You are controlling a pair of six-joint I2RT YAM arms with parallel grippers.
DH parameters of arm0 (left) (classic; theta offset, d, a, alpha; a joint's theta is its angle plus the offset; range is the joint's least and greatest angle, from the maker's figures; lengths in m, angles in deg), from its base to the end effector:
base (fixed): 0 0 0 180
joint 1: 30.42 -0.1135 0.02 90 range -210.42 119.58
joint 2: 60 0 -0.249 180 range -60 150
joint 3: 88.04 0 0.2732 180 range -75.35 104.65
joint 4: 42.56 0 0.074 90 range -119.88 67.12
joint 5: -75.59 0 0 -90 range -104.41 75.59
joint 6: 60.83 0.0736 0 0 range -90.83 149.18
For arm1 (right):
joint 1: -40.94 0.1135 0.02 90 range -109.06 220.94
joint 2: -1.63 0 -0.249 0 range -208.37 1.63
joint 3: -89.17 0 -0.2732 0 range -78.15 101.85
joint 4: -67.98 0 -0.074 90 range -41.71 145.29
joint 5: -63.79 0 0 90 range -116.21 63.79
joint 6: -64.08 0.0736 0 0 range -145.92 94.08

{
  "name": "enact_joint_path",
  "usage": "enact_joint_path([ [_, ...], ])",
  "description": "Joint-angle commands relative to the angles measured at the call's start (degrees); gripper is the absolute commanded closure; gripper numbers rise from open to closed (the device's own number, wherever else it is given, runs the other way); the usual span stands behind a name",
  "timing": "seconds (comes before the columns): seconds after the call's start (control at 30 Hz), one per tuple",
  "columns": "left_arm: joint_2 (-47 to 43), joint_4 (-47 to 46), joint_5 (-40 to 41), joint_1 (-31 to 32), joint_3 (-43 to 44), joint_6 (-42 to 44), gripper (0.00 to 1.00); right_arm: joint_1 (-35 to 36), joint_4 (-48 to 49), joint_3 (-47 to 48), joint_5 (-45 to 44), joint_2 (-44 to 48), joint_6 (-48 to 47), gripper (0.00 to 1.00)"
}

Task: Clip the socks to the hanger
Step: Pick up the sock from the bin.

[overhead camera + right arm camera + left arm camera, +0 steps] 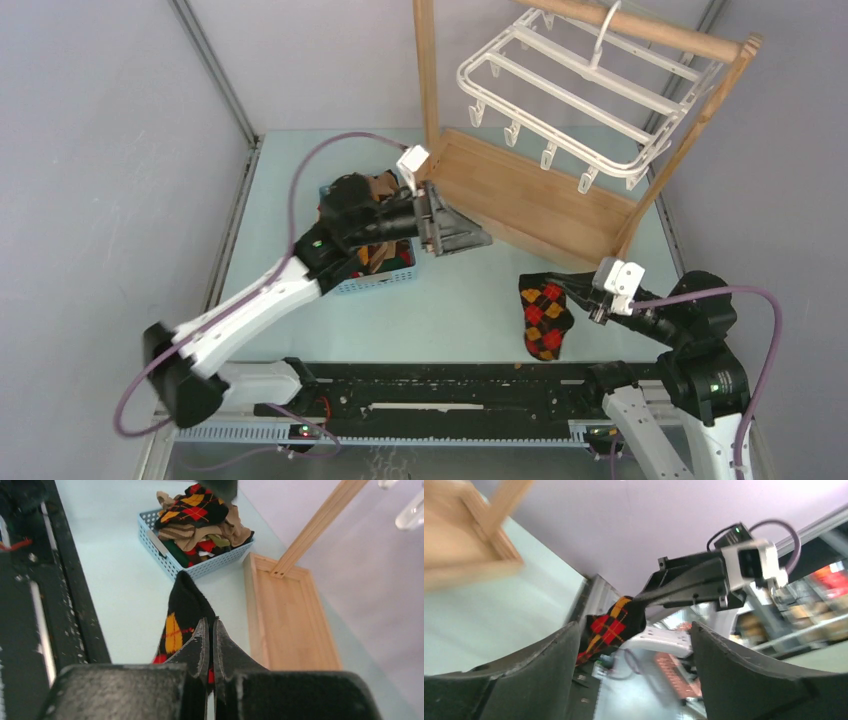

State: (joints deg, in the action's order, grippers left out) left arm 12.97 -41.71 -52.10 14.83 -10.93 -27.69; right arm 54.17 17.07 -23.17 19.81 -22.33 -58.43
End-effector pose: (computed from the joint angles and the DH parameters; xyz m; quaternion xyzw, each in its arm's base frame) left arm 0.2156 -0.2814 0.3789 0.1679 0.6701 -0.6746 0.2601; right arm 0.0989 0.0777 0.3877 -0.5065 0.5357 0.1872 0.6491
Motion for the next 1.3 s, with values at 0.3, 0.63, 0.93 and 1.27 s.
enact_joint_path([
  [0.3,-18.41,-5.30,11.33,9.07,-11.12,55.95,0.02,-12.18,6.78,1.68,18.25,-0.69,23.66,1.00],
  [0.63,-9.18,-9.83,15.28,16.06,-8.94,56.64,0.13,-15.36,10.41,1.71,20.27,-1.70,27.77,1.00],
  [0.93,-3.78,-18.58,11.33,16.33,-8.19,49.11,0.27,-15.87,10.98,1.71,19.63,-1.50,28.72,1.00],
  [1.27,-2.23,-26.32,14.17,17.59,-10.42,43.95,0.37,-16.74,15.45,1.71,19.23,-1.79,33.91,1.00],
])
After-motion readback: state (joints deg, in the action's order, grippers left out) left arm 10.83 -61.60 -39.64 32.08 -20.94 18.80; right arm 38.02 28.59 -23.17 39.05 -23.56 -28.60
